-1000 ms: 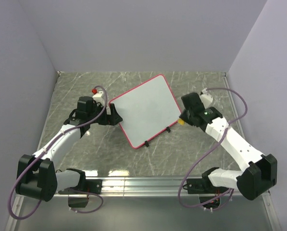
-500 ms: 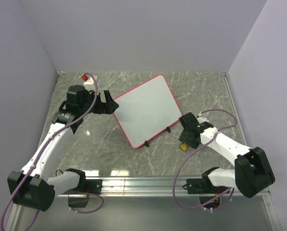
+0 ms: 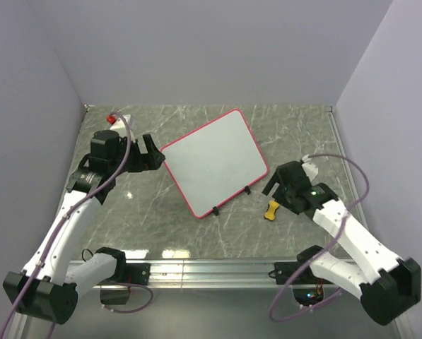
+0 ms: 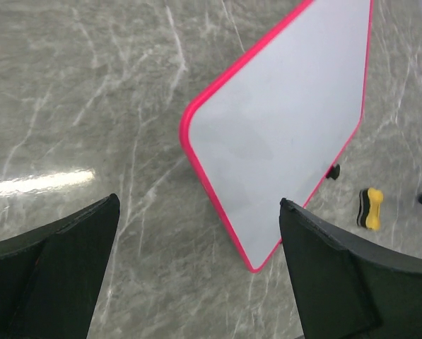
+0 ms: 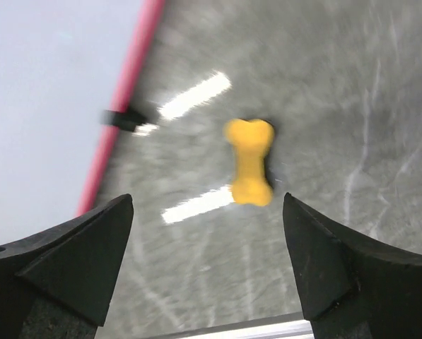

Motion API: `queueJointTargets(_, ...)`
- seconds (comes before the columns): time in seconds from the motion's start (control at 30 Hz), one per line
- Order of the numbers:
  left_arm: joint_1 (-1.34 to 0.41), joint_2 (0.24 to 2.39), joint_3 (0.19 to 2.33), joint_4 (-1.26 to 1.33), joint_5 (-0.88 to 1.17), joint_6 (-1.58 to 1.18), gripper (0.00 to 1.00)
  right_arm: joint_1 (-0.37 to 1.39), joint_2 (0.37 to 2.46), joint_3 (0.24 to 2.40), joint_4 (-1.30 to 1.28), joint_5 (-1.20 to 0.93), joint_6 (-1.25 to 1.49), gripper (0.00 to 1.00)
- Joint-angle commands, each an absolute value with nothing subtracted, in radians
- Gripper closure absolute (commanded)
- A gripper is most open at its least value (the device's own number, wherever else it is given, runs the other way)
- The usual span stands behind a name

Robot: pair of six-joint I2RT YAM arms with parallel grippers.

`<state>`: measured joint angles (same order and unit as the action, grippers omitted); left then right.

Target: Erase the whiteboard

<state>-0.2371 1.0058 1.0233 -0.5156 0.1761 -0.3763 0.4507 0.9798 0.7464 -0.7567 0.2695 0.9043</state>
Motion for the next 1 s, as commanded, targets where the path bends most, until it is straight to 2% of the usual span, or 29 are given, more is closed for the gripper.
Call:
queueJointTargets(0.0,-0.242,0.928,1.054,-0.541,0.042,-0.465,0.01,0.448,0.89,0.897,-0.825,0.311,0.836,0.06)
queueJointTargets(0.2,-0.241,0.865,1.06,-0.598,0.003,-0.521,0.01,0.449,0.743,1.04,-0.68,0.163,0.713,0.04)
queueJointTargets(0.3,-0.247,0.841,1.049,-0.649,0.003,-0.538,0.01,0.449,0.684,1.061,-0.687,0.214,0.805,0.0)
queueJointTargets(0.37,-0.252,0.807,1.039,-0.69,0.003,-0.538,0.01,0.448,0.644,1.051,-0.704,0.238,0.838,0.0)
queueJointTargets(0.5,-0.255,0.746,1.008,-0.767,-0.04,-0.542,0.01,0.448,0.563,1.003,-0.615,0.101,0.717,0.0)
queueJointTargets(0.8,-0.253,0.692,1.017,-0.859,-0.054,-0.554,0.01,0.446,0.361,0.855,-0.627,0.058,0.726,0.0)
queueJointTargets(0.97,-0.253,0.695,1.031,-0.877,-0.052,-0.531,0.01,0.448,0.359,0.859,-0.673,0.058,0.718,0.0)
